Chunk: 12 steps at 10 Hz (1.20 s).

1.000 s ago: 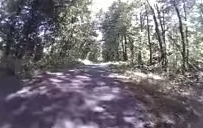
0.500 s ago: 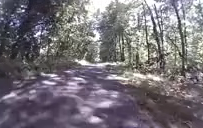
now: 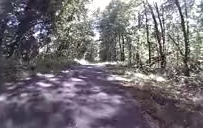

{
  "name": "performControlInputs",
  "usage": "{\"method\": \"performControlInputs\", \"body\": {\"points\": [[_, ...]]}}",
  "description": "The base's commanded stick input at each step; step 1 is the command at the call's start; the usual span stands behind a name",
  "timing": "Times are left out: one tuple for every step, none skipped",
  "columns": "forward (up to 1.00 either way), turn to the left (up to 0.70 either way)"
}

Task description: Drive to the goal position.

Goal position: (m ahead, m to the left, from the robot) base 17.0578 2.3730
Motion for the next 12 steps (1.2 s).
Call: {"method": "performControlInputs", "body": {"points": [[0.45,0.00],[0.45,0.00],[0.45,0.00],[0.45,0.00],[0.45,0.00],[0.45,0.00],[0.45,0.00],[0.45,0.00],[0.45,0.00],[0.45,0.00],[0.45,0.00],[0.45,-0.27]]}}
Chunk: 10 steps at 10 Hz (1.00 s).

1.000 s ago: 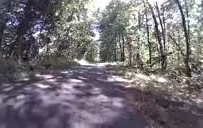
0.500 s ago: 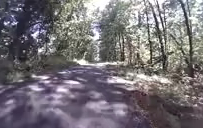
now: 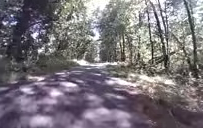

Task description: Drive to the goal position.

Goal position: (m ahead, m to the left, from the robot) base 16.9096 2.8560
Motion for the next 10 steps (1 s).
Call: {"method": "performControlInputs", "body": {"points": [[0.45,-0.22],[0.45,-0.06],[0.45,0.00],[0.45,0.00],[0.45,0.00],[0.45,0.00],[0.45,0.00],[0.45,0.00],[0.45,0.00],[0.45,0.00]]}}
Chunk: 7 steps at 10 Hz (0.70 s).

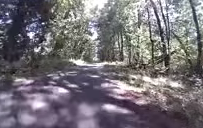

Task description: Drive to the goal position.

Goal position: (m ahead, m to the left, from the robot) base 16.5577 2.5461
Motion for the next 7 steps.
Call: {"method": "performControlInputs", "body": {"points": [[0.45,0.00],[0.45,0.00],[0.45,0.00],[0.45,0.00],[0.45,0.00],[0.45,0.00],[0.45,0.00]]}}
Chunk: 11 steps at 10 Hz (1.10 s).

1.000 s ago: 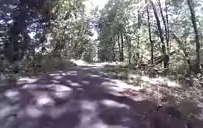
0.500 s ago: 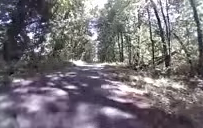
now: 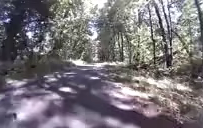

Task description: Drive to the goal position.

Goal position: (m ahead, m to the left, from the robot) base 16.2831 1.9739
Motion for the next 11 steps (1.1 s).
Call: {"method": "performControlInputs", "body": {"points": [[0.45,0.00],[0.45,0.00],[0.45,0.00],[0.45,0.00],[0.45,0.00],[0.45,0.00],[0.45,0.00],[0.45,0.00],[0.45,0.00],[0.45,0.00],[0.45,0.00]]}}
